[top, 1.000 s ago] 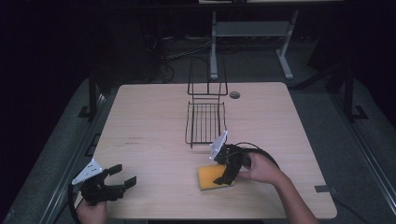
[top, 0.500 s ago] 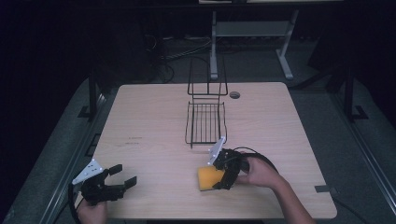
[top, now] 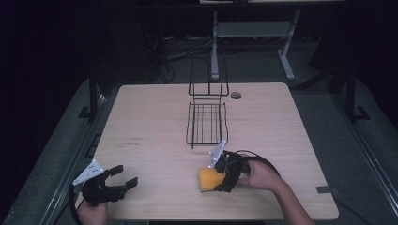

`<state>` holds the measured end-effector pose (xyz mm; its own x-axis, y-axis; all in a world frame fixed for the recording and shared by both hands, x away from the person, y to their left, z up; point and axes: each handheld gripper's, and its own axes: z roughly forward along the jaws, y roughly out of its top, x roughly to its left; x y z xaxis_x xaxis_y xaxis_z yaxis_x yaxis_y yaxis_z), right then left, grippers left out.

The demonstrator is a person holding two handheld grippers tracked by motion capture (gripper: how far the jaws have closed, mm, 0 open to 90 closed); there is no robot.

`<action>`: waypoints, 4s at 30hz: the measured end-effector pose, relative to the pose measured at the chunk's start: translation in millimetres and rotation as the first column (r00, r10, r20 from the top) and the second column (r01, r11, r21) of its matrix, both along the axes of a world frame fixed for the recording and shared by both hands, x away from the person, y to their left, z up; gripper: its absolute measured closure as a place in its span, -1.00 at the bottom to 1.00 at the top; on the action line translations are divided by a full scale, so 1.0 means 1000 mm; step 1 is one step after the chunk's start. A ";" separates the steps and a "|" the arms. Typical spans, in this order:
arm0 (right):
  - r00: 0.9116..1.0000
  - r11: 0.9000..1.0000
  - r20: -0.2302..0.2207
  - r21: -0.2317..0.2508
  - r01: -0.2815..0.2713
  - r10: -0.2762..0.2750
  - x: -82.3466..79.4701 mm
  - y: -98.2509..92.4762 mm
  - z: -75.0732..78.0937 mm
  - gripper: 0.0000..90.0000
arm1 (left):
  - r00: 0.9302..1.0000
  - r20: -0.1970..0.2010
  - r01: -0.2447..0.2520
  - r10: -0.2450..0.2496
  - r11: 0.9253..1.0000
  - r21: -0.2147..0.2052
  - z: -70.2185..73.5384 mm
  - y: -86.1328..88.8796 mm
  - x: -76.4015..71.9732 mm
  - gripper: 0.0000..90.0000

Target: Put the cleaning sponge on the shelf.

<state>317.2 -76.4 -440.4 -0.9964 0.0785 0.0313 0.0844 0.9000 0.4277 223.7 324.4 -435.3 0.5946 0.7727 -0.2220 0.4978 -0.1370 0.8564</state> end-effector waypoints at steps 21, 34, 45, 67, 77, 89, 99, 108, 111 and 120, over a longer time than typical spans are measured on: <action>1.000 1.000 -0.002 -0.002 0.019 -0.019 -0.001 -0.002 -0.007 -0.65 | 1.000 0.001 0.000 0.000 1.000 -0.004 0.000 0.001 0.000 -0.69; 0.999 0.999 0.010 0.006 0.038 -0.038 -0.001 -0.005 -0.003 -0.57 | 1.000 0.001 -0.002 0.002 1.000 -0.004 0.000 0.001 0.000 -0.69; 0.998 0.998 0.024 0.034 0.060 -0.061 0.002 -0.009 0.007 -0.56 | 1.000 0.001 -0.002 0.002 1.000 -0.004 0.000 0.001 0.000 -0.69; 0.997 0.997 0.048 0.042 0.065 -0.067 0.018 -0.005 0.028 -0.56 | 1.000 0.002 -0.009 0.009 1.000 -0.012 0.000 0.003 0.000 -0.69; 0.996 0.997 0.050 0.022 0.069 -0.070 0.037 0.001 0.035 -0.56 | 1.000 0.001 -0.014 0.014 1.000 -0.013 0.000 0.004 0.001 -0.69; 0.996 0.997 0.040 0.022 0.078 -0.079 0.060 0.009 0.046 -0.56 | 1.000 0.004 -0.018 0.018 1.000 -0.018 0.001 0.006 0.001 -0.69; 0.996 0.996 0.037 0.031 0.086 -0.087 0.078 0.014 0.051 -0.56 | 1.000 0.007 -0.019 0.020 1.000 -0.023 0.001 0.007 0.001 -0.69; 0.996 0.996 0.023 0.022 0.087 -0.088 0.092 0.021 0.054 -0.56 | 1.000 0.007 -0.024 0.024 0.999 -0.037 0.001 0.010 0.001 -0.69; 0.995 0.996 0.023 0.021 0.092 -0.093 0.097 0.024 0.054 -0.56 | 1.000 0.008 -0.025 0.025 0.999 -0.036 0.001 0.010 0.001 -0.69; 0.995 0.994 0.007 0.016 0.104 -0.104 0.112 0.026 0.053 -0.56 | 1.000 0.008 -0.026 0.026 0.999 -0.034 0.001 0.010 0.001 -0.69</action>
